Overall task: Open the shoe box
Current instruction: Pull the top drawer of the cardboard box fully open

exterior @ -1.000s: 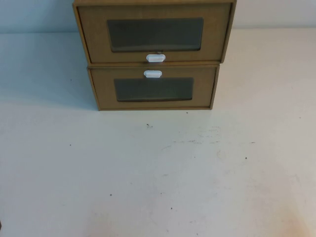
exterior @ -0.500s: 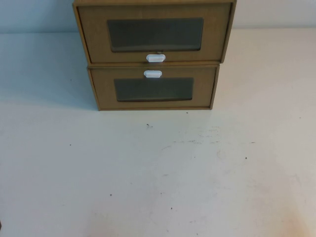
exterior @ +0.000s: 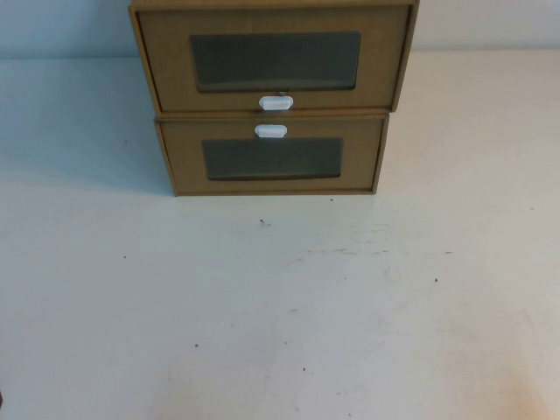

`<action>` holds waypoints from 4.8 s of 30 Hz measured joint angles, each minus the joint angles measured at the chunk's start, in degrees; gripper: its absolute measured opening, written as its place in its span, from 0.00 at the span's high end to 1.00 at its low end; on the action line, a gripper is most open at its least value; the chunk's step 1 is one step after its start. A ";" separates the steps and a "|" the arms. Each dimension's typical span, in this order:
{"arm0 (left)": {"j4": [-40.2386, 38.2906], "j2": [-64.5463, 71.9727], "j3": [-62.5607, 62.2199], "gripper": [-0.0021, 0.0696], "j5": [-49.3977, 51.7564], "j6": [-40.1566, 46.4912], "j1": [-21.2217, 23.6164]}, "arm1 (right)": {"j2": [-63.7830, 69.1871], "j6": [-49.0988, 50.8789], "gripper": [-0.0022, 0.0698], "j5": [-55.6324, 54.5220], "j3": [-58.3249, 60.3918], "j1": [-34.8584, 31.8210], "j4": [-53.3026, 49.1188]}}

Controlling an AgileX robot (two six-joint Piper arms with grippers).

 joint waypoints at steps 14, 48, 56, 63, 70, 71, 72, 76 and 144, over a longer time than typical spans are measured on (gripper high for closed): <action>0.99 0.00 0.00 0.98 -1.88 0.00 0.00 | 0.00 0.00 0.99 0.00 0.00 0.00 0.00; -15.66 13.79 -18.59 0.98 1.13 -8.37 0.00 | 0.00 0.00 0.99 0.00 0.00 0.00 0.00; -18.80 36.11 -40.43 0.98 14.04 8.64 0.00 | 0.00 0.00 0.99 0.00 0.00 0.00 0.00; -31.25 57.76 -65.71 0.98 22.93 25.90 0.00 | 0.00 0.00 0.99 0.00 0.00 0.00 0.00; -34.52 79.95 -95.15 0.98 31.49 29.43 -2.74 | 0.00 0.00 0.99 0.00 0.00 0.00 0.00; -34.60 82.60 -98.99 0.98 32.72 29.07 -3.23 | 0.00 0.00 0.99 0.00 0.00 0.00 0.00; -34.60 85.90 -103.87 0.98 34.22 28.45 -3.83 | 0.00 0.00 0.99 0.00 0.00 0.00 0.00; -34.60 99.11 -122.41 0.98 39.68 25.52 -6.18 | 0.00 0.00 0.99 0.00 0.00 0.00 0.00; -31.74 131.49 -156.43 0.98 49.79 20.07 -12.63 | -0.04 0.00 0.99 -2.68 0.00 0.00 3.72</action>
